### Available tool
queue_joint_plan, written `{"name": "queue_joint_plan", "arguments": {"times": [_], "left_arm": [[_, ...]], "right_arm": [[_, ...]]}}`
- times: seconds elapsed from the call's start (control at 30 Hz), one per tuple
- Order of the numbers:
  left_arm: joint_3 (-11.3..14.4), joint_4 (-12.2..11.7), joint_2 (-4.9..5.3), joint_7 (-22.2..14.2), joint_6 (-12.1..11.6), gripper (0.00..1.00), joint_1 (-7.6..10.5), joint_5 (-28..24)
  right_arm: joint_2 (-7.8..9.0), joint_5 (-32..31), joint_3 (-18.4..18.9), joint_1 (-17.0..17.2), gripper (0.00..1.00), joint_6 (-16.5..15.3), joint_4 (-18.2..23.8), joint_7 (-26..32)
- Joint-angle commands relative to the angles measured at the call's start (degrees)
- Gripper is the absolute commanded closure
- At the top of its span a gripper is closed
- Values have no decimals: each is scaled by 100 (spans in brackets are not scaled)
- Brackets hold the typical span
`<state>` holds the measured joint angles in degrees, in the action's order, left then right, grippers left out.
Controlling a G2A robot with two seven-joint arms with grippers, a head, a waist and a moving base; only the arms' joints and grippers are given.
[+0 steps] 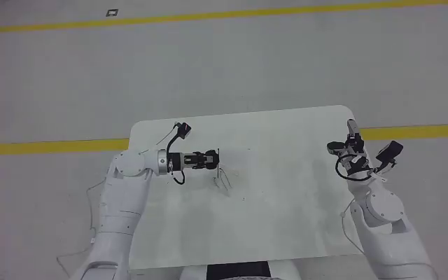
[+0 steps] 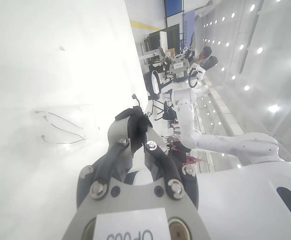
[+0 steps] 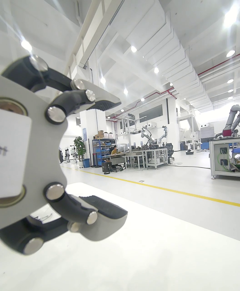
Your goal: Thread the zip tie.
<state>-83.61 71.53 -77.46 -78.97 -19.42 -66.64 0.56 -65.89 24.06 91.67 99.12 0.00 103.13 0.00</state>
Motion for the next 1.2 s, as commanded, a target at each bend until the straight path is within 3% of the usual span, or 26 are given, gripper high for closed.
{"name": "queue_joint_plan", "arguments": {"times": [0.0,0.13,0.43,0.57,0.87,1.07,1.17], "left_arm": [[-4,-144,38,-67,1,100,78,-209],[226,-433,140,-67,-6,100,246,-765],[1196,-960,593,-67,-6,100,660,-2288],[1565,-927,804,-67,-6,100,792,-2830],[1588,-918,822,-67,-6,100,797,-2857],[1588,-918,822,-67,-6,100,797,-2857],[1588,-918,822,-67,-6,100,797,-2857]], "right_arm": [[0,0,0,0,0,0,0,0],[0,0,0,0,0,0,0,0],[0,0,0,0,0,0,0,0],[0,0,0,0,0,0,0,0],[0,0,0,0,0,0,0,0],[50,-963,-273,-241,0,-401,77,1180],[55,-1102,-551,-504,0,-471,93,1852]]}}
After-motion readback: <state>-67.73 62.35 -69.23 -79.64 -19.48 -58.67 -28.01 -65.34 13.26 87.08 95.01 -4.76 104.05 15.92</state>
